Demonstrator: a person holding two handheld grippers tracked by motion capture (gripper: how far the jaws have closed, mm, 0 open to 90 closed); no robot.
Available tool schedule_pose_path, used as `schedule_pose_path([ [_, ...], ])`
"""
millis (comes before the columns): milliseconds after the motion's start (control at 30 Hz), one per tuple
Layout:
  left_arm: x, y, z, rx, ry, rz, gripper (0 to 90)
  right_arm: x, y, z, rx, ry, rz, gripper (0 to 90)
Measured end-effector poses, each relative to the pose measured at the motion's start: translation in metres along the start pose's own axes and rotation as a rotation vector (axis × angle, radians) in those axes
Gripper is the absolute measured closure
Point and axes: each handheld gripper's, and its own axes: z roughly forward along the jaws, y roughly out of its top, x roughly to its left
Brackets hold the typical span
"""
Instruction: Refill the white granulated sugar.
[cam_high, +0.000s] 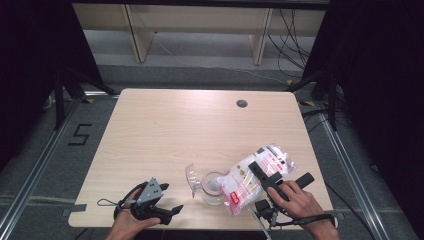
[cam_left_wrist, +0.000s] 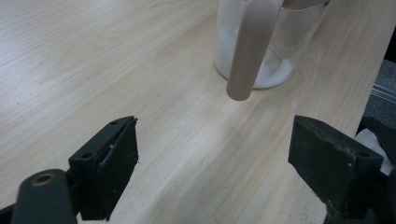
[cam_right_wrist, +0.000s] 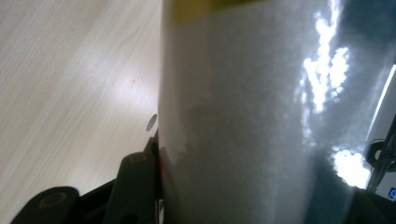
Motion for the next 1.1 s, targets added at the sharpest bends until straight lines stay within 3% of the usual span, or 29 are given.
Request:
schedule_pose_path([
  [467,0.0,0.0,0.0,0.001,0.0,0.001,15.4,0.0,0.0,0.001,-0.011,0.001,0.005,58.5],
  [533,0.0,0.0,0.0,0.001,-0.001,0.001,15.4,0.002,0.0,0.001,-0.007,0.008,0.027,58.5],
  [600,0.0,0.0,0.0,-0.003,0.001,0.0,15.4,0.0,-0.001,0.001,-0.017,-0.003,0.001,58.6],
  [667,0.0,0.0,0.0,-0.005,0.005,-0.001,15.4,0.002,-0.001,0.0,-0.007,-0.001,0.031,58.7],
  [967,0.001,0.0,0.0,0.003,0.003,0.004,15.4,0.0,-0.001,-0.001,-0.008,0.001,0.028,59.1],
  [1033,0.001,0.0,-0.001,0.007,0.014,0.013,15.4,-0.011,0.001,0.005,-0.095,-0.01,-0.122,59.1],
  [1067,0.001,0.0,-0.001,0.014,0.013,0.02,15.4,0.0,-0.001,-0.001,-0.012,-0.002,0.022,59.1],
  [1100,0.0,0.0,0.0,-0.004,0.003,0.0,15.4,0.0,0.0,-0.001,-0.012,-0.001,0.026,59.2],
])
